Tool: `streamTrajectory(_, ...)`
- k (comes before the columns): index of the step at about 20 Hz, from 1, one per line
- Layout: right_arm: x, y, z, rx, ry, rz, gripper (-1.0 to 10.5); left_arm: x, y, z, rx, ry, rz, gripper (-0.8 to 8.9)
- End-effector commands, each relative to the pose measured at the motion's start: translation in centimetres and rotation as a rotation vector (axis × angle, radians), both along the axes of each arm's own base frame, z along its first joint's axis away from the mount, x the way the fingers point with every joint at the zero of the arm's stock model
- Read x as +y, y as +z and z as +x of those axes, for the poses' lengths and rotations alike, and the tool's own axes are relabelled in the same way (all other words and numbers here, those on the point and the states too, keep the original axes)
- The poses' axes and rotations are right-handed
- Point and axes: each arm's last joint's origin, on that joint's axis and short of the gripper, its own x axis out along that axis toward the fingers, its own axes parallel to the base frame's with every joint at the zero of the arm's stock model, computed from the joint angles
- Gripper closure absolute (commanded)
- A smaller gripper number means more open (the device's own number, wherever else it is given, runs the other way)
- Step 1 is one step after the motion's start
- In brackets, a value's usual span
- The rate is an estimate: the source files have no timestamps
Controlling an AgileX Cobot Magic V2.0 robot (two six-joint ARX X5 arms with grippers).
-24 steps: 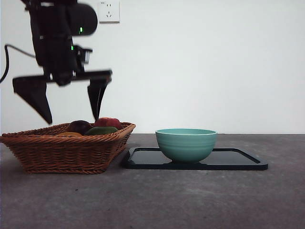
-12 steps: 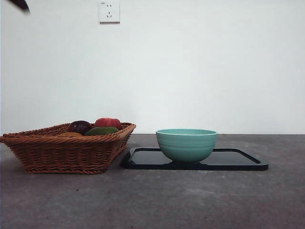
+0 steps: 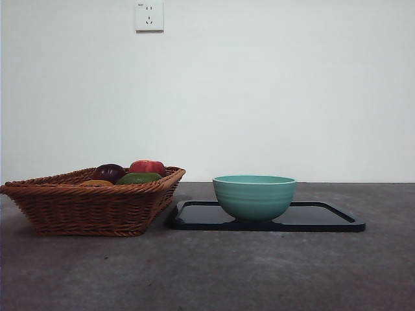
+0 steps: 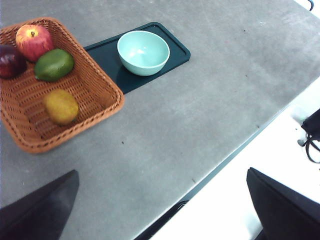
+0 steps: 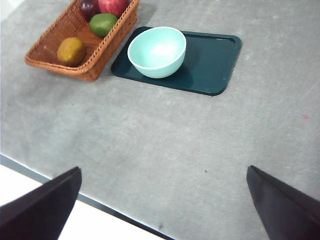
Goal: Pick up the wifruite, put it on the bowl, pick up the plate, put it on desk
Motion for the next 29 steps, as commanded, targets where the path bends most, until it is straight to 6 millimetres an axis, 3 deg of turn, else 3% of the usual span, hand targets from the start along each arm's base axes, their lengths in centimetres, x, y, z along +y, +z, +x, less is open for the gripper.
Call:
streamTrajectory(1,0.1,0.4,0.2,-0.007,-0.026,0.062,4.0,0.5,-1.3,-0.8,-0.001,-0.02,-0.013,2.8)
streamTrajectory(6,0.8,0.8,1.2,0.021,-0.025,0.077,4.0,0.8,-4.0,-1.6,0.02,-0.071,-0.056,2.8)
streamTrajectory(10,2.9,1.1,4.6,0.123,-0.004,0.053,4.0,0.8,-3.8,-1.6,-0.011,-0.072,-0.077,2.8)
streamTrajectory(22,12.2,-2.8,20.9,0.463,-0.009,-0.118,4.0,1.2,-3.8,-2.1,-0.042,-0.076,-0.09,2.81)
streamTrajectory(29,14.2,-4.3,28.9,0.552,-0.013,-0.122,4.0,1.2,-3.8,-2.1,-0.043,-0.077,-0.09,2.81)
